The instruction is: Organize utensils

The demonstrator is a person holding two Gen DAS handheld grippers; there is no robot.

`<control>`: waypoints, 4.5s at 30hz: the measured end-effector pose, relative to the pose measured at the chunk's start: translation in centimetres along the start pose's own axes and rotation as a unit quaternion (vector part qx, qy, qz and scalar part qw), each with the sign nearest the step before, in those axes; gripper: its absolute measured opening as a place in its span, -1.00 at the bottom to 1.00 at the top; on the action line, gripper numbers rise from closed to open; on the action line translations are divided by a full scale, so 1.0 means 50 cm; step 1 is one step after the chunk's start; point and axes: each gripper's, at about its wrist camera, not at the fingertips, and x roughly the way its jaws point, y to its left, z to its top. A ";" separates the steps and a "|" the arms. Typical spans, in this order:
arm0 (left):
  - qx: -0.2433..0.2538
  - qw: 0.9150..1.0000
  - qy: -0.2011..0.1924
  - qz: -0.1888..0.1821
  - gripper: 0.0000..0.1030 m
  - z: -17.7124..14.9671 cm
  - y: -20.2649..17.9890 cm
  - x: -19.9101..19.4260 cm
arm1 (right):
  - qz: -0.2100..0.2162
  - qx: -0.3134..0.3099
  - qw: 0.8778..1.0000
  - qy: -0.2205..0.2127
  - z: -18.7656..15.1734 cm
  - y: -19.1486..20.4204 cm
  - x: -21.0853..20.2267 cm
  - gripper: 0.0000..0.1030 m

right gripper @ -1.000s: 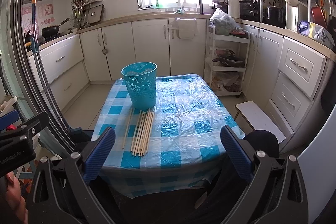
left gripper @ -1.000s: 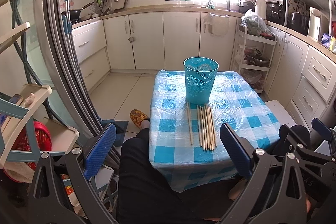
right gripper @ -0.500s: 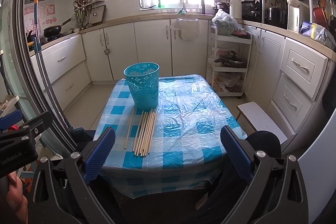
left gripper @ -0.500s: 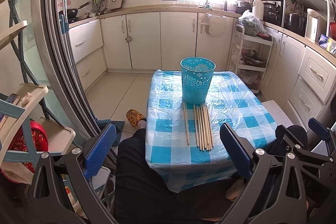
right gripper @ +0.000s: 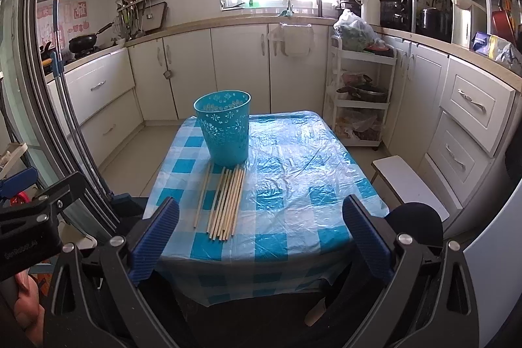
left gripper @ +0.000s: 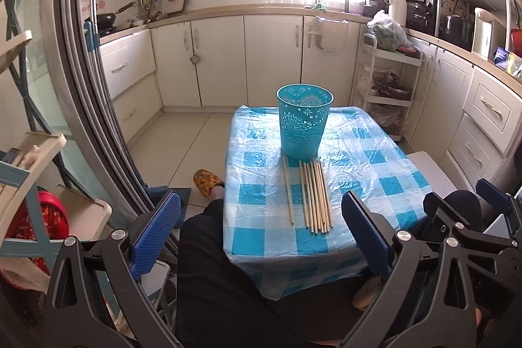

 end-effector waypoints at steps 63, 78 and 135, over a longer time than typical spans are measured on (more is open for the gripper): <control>0.050 0.976 0.210 -0.014 -0.90 0.029 -0.126 0.779 | 0.108 -0.014 0.969 0.220 0.032 -0.080 0.680 -0.84; -0.097 0.969 0.125 -0.192 -0.90 0.158 0.045 0.539 | 0.143 -0.002 0.963 0.230 0.020 -0.095 0.682 -0.86; -0.088 0.991 0.070 -0.070 0.42 0.122 0.061 0.517 | 0.249 0.099 0.961 0.074 0.093 -0.121 0.475 -0.90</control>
